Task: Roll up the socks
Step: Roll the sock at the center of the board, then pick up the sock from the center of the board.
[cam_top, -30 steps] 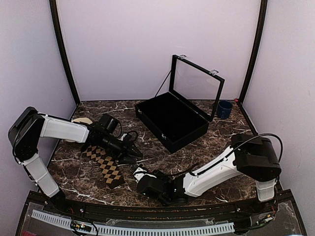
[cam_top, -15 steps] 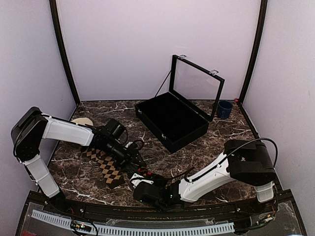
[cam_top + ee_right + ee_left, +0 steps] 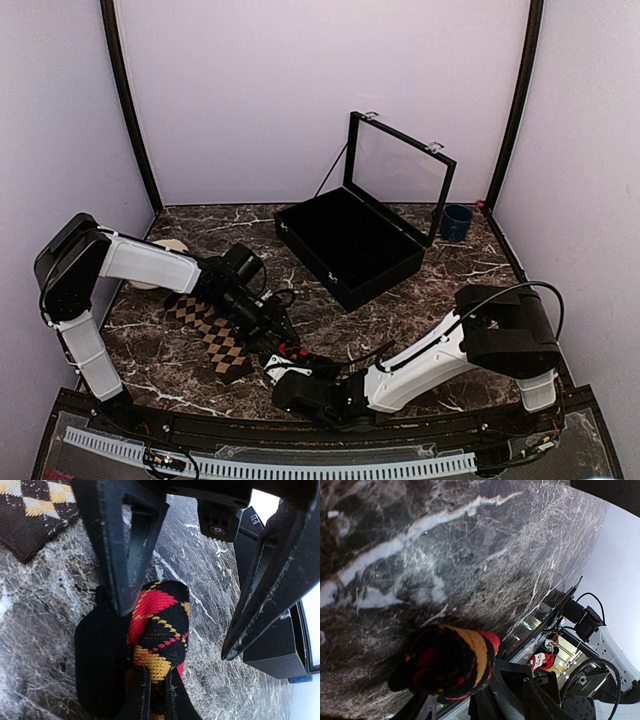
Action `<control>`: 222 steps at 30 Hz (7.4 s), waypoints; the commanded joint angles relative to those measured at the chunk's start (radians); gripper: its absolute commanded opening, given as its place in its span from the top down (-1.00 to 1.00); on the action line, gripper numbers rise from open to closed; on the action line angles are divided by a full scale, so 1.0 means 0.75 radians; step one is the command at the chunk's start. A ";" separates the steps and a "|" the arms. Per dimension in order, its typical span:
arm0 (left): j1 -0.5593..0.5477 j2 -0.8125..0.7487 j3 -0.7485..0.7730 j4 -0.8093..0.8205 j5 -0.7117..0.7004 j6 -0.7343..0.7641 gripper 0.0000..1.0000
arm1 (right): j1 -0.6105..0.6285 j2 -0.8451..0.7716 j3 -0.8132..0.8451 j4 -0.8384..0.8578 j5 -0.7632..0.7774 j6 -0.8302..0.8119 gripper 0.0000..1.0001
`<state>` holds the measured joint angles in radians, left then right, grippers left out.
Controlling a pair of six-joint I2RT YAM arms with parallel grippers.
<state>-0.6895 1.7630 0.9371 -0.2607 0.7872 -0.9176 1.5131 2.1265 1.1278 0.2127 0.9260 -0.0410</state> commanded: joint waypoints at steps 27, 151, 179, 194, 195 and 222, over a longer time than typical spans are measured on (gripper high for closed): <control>-0.068 0.196 0.141 -0.083 -0.116 0.092 1.00 | 0.040 -0.014 -0.079 -0.035 -0.055 0.022 1.00; -0.109 0.165 -0.604 1.536 -0.358 0.148 1.00 | -0.536 -0.148 -0.447 0.517 -1.431 1.380 0.05; -0.109 0.216 -0.666 1.745 -0.418 0.080 1.00 | -0.482 -0.166 -0.418 0.322 -1.525 1.306 0.27; -0.102 0.205 -0.636 1.661 -0.454 0.072 1.00 | -0.463 -0.118 -0.357 0.207 -1.581 1.210 0.93; -0.100 0.198 -0.634 1.644 -0.461 0.071 0.97 | -0.462 -0.121 -0.353 0.187 -1.572 1.196 1.00; -0.052 -0.393 -0.429 0.470 -0.806 0.102 -0.03 | -0.315 -0.124 -0.020 -0.508 -0.755 0.706 1.00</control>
<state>-0.7410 1.4986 0.5728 0.2901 0.2352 -0.8379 1.2453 1.9762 1.0977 0.0860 0.2016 0.5800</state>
